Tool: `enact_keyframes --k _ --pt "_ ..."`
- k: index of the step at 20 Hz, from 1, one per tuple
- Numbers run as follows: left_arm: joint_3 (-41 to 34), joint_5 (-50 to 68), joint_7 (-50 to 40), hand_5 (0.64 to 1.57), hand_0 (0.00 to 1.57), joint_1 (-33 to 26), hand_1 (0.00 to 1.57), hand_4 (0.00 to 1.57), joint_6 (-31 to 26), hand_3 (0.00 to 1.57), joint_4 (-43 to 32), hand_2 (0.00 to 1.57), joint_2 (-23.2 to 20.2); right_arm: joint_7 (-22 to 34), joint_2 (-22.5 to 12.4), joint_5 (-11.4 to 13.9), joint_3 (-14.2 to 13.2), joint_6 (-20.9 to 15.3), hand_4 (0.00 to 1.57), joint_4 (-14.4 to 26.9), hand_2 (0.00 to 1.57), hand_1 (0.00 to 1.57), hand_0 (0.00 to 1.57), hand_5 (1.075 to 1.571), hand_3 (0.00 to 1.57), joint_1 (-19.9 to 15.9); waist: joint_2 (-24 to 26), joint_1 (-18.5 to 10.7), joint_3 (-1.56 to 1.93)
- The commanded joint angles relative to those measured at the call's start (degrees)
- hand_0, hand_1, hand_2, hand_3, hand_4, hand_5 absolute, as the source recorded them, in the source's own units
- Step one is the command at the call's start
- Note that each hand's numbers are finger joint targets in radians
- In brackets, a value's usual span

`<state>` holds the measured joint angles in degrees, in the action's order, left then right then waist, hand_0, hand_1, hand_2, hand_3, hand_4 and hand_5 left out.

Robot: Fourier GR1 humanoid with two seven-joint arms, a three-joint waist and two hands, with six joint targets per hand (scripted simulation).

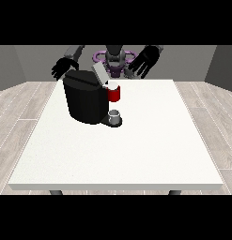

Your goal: Insert the coffee pod into the coffee machine and close the lid

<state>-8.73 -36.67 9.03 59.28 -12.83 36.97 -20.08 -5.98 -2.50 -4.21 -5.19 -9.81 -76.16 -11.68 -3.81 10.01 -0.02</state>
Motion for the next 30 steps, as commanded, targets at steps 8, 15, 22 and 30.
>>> enact_keyframes --k 8,15,22,30 --pt "-10.4 15.9 4.3 1.571 0.00 -14.9 0.00 0.00 -3.3 0.00 1.0 0.00 9.7 2.3 -4.5 0.7 0.1 3.3 0.39 -2.0 0.00 0.00 0.00 1.571 0.00 6.3 15.0 -9.5 -0.02" --pt "-10.9 19.4 5.5 1.571 0.00 -24.8 0.00 0.09 -1.1 0.00 2.3 0.00 18.1 7.5 -7.0 -0.4 1.3 6.8 0.00 -6.3 0.00 0.00 0.00 1.571 0.00 3.4 20.4 -14.1 0.01" --pt "-11.9 25.0 1.7 1.571 0.00 -25.1 0.00 0.00 -5.7 0.00 8.7 0.00 15.7 8.7 -10.3 -0.9 1.4 11.6 0.00 -7.1 0.00 0.00 0.00 1.571 0.00 -0.5 16.6 -16.3 0.03" --pt "-6.1 29.0 2.4 1.571 0.00 -35.4 0.00 0.09 -3.6 0.00 17.6 0.00 20.0 6.2 -6.4 2.6 5.1 10.5 0.00 -4.8 0.00 0.00 0.00 1.571 0.00 -1.3 15.7 -18.6 0.04"
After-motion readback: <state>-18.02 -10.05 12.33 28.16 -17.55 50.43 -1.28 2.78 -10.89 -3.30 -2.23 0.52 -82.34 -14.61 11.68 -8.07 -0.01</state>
